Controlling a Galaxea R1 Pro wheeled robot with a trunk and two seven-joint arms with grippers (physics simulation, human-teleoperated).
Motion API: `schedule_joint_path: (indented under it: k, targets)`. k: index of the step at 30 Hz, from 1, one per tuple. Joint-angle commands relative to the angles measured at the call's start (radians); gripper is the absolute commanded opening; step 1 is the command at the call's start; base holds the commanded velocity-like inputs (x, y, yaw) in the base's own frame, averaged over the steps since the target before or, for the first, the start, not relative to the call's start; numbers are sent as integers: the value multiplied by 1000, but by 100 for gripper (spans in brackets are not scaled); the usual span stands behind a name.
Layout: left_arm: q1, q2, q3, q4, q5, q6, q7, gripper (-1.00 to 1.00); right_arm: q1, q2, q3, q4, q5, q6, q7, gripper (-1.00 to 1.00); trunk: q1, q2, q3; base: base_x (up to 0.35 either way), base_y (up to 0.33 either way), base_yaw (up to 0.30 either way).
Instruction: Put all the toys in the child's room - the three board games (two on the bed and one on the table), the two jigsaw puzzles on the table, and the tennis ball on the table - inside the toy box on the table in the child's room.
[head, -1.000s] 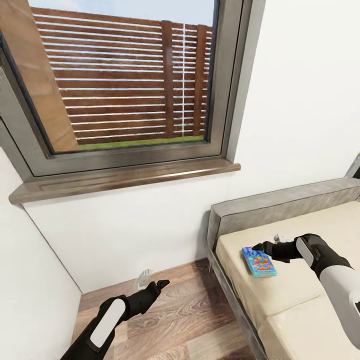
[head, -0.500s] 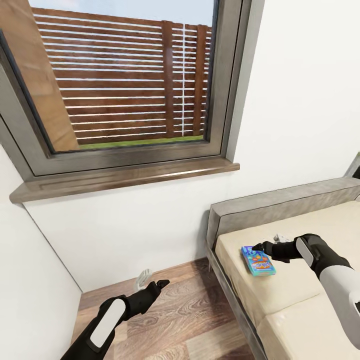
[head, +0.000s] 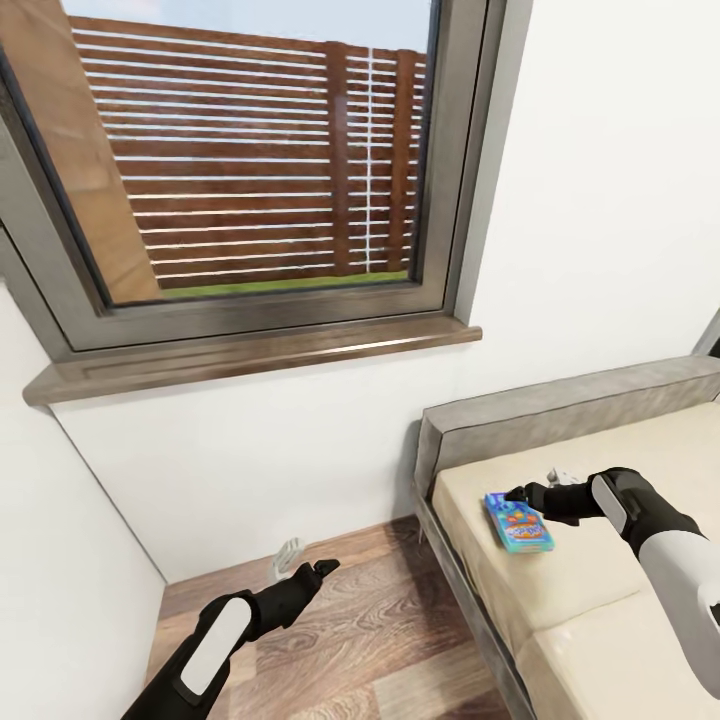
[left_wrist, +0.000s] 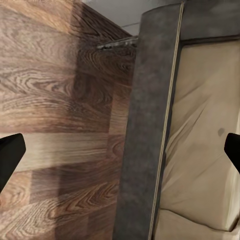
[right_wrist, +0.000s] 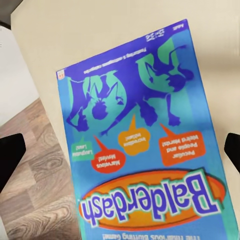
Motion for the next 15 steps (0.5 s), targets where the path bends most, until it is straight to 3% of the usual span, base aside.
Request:
schedule_joint_path:
  k: [1,15]
  targets:
    - [-1,0,0,0,4,3,1,100,0,0,-5,-1,-2,6,1,100,0,0,-1,-1,0,129]
    - [-1,0,0,0,4,3,1,100,0,0,-5,-1,0,6,0,100,0,0,-1,0,0,163]
